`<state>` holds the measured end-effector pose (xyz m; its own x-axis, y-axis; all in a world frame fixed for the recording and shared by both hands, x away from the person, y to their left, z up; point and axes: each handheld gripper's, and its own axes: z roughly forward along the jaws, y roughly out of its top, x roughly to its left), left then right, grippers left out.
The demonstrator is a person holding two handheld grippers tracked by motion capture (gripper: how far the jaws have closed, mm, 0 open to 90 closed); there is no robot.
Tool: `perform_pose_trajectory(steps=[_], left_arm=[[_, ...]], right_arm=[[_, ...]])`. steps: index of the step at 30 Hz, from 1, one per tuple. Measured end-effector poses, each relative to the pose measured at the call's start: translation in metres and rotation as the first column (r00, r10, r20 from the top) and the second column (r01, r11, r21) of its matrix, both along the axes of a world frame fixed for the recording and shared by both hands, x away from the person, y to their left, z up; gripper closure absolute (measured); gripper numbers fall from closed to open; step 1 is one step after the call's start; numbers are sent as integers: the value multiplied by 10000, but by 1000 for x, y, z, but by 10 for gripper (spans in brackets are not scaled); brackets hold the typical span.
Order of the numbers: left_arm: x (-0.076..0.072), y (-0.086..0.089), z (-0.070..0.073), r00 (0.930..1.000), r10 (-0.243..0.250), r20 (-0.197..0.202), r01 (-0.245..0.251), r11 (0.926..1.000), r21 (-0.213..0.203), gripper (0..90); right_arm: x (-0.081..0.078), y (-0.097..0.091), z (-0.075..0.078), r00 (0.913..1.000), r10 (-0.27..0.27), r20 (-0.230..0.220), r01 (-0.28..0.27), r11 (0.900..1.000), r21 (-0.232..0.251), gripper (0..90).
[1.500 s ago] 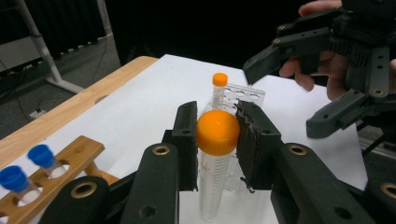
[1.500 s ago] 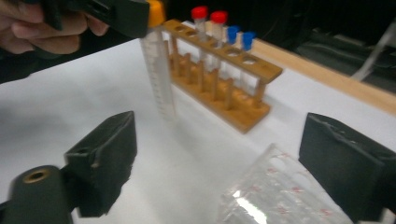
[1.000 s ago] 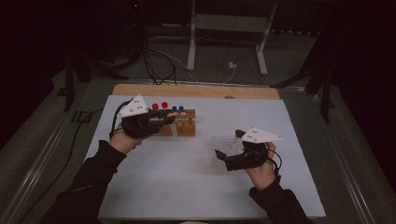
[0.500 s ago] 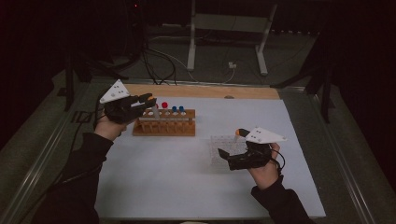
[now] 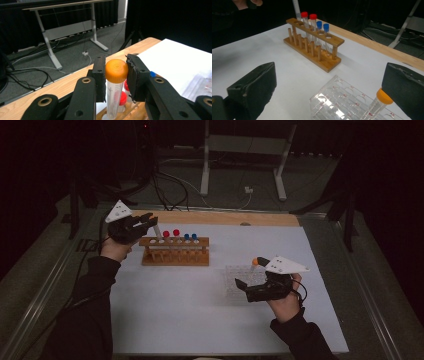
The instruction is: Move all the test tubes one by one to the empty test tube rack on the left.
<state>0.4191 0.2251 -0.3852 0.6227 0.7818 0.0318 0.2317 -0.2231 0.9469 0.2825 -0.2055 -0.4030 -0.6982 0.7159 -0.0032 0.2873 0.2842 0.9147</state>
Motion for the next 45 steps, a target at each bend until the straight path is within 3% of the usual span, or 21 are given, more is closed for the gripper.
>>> perform_pose_trajectory(steps=[6, 12, 21, 35, 45], left_arm=[[8, 2, -16, 9991, 213, -369, -218, 9997, -135, 717], [11, -5, -32, 9975, 233, -667, -219, 9995, 221, 717], [12, -9, -50, 9947, 221, -1003, -195, 9995, 264, 717], [13, -15, -63, 9908, 252, -1328, -134, 9959, 894, 716], [14, -15, -62, 9892, 282, -1436, -148, 9955, 936, 715]], right_arm=[[0, 0, -1, 10000, 34, 2, -34, 10000, 0, 0], [0, 0, -1, 10000, 71, -47, -71, 10000, 20, 0], [1, 0, -1, 9999, 108, -94, -107, 9999, 16, 0], [1, 0, -2, 9998, 146, -156, -146, 9999, -2, 0], [1, 0, -2, 9997, 185, -179, -185, 9998, 10, 0]])
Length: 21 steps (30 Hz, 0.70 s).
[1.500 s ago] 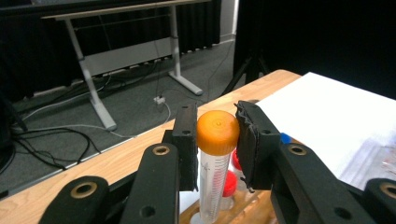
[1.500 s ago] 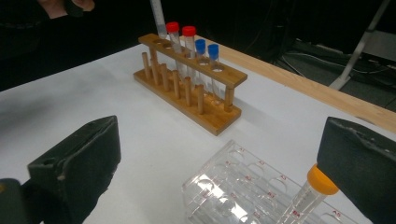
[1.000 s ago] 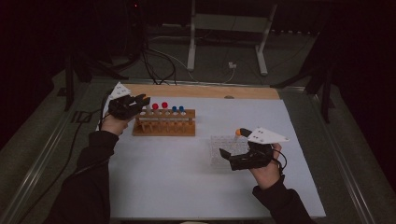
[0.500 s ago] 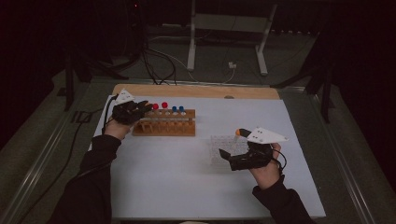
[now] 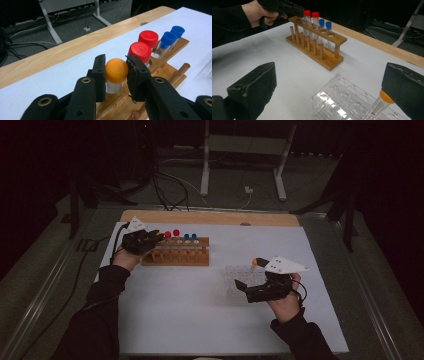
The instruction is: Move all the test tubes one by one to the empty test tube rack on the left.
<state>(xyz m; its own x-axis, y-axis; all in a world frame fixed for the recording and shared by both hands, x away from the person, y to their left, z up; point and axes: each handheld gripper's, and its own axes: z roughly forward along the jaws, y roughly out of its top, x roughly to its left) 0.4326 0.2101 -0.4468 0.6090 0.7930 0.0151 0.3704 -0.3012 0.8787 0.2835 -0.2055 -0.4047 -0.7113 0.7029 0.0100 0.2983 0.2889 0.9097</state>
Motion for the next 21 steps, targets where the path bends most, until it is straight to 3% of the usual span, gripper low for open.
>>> perform_pose_trajectory(steps=[4, 9, 12, 19, 21], left_arm=[[0, 0, 1, 9999, -60, -83, 59, 9999, -137, 699], [-7, 4, 10, 9997, -238, 103, 244, 9978, -622, 594], [-12, 7, 16, 9989, -439, 171, 450, 9966, -692, 546], [-29, 13, 31, 9947, -878, 540, 925, 9913, -932, 422], [-37, 14, 34, 9931, -953, 680, 1016, 9902, -963, 346]], right_arm=[[0, -1, 1, 10000, 1, 35, -1, 10000, 18, 0], [0, -3, 2, 10000, -47, 53, 47, 10000, 63, 0], [0, -4, 2, 9999, -85, 72, 84, 9999, 74, 0], [2, -8, 4, 9998, -177, 130, 175, 9997, 178, 0], [3, -11, 5, 9997, -220, 130, 217, 9995, 221, 0]])
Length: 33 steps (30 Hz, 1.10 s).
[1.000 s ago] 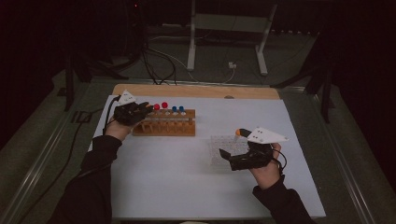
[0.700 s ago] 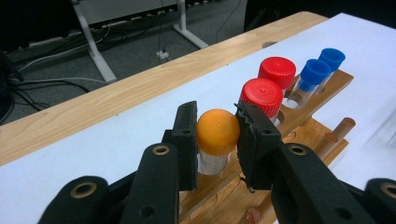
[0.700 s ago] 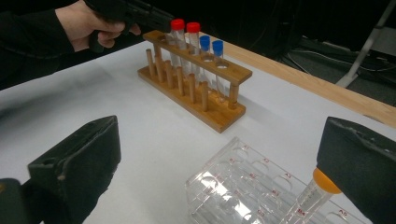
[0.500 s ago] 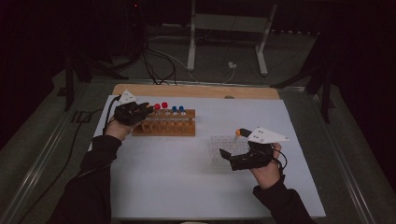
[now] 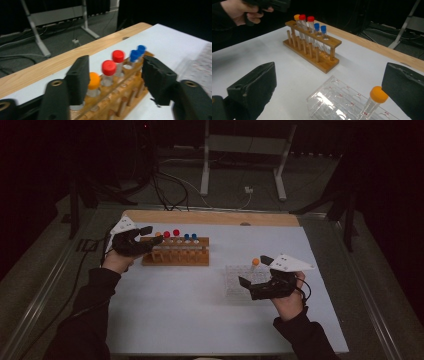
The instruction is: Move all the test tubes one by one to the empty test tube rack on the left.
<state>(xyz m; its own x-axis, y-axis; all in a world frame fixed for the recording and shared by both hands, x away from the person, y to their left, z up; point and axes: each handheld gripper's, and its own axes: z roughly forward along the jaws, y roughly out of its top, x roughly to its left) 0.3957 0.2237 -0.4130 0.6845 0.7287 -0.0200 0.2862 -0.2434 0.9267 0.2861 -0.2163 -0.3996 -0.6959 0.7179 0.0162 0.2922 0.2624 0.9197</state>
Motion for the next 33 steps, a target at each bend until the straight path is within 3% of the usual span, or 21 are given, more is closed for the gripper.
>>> perform_pose_trajectory(steps=[9, 13, 18, 25, 27, 33], left_arm=[[-33, 2, 1, 9980, -536, 348, 544, 9983, -211, 122], [-45, -1, -5, 9971, -739, 190, 746, 9965, -379, 33], [-61, -8, -18, 9921, -1241, 178, 1246, 9918, -296, 21], [-72, -13, -29, 9892, -1446, 244, 1448, 9894, -63, 19], [-73, -12, -29, 9892, -1444, 248, 1448, 9893, -171, 19], [-73, -9, -32, 9899, -1403, 194, 1407, 9898, -227, 20]], right_arm=[[6, -12, -1, 9995, -307, -20, 307, 9993, 204, 0], [10, -17, -6, 9987, -516, -24, 517, 9986, 150, 0], [16, -22, -16, 9935, -1129, -109, 1126, 9934, -229, 0], [29, -26, -34, 9826, -1639, -876, 1583, 9851, -675, 23], [32, -26, -38, 9804, -1673, -1040, 1586, 9835, -865, 33], [37, -24, -51, 9736, -1838, -1357, 1662, 9773, -1311, 163]])
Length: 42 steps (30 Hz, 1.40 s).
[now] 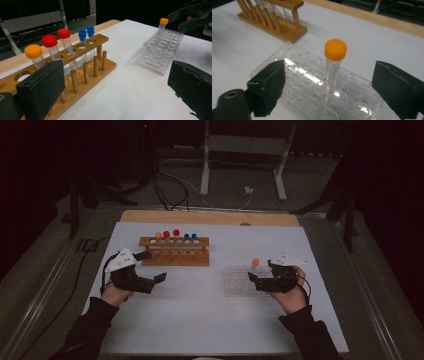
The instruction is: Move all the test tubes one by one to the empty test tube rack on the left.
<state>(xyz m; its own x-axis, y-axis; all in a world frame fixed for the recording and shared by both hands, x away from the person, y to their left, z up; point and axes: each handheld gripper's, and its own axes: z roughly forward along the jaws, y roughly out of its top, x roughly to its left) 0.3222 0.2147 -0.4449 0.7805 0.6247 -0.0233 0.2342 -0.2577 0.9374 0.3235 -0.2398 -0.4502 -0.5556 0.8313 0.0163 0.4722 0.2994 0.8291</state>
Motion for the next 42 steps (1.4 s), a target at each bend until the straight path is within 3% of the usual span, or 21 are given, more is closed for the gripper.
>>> perform_pose_trajectory(steps=[9, 17, 26, 31, 42], left_arm=[[0, -3, -5, 9998, -187, -120, 188, 9998, 60, 20], [-1, -5, -6, 9994, -318, -143, 321, 9993, 170, 20], [-1, -5, -6, 9993, -334, -145, 337, 9993, 175, 20], [-1, -4, -5, 9994, -327, -138, 329, 9994, 99, 20], [-1, -5, -4, 9990, -407, -191, 409, 9991, 111, 20]], right_arm=[[9, 5, -8, 9995, -73, -317, 63, 9996, -287, 465], [14, 8, -11, 9988, -114, -472, 99, 9994, -317, 644], [17, 11, -15, 9985, -331, -426, 307, 9981, -541, 733], [16, 10, -13, 9988, -383, -312, 370, 9985, -414, 742], [5, 5, 11, 9983, -389, 442, 392, 9992, -49, 745]])
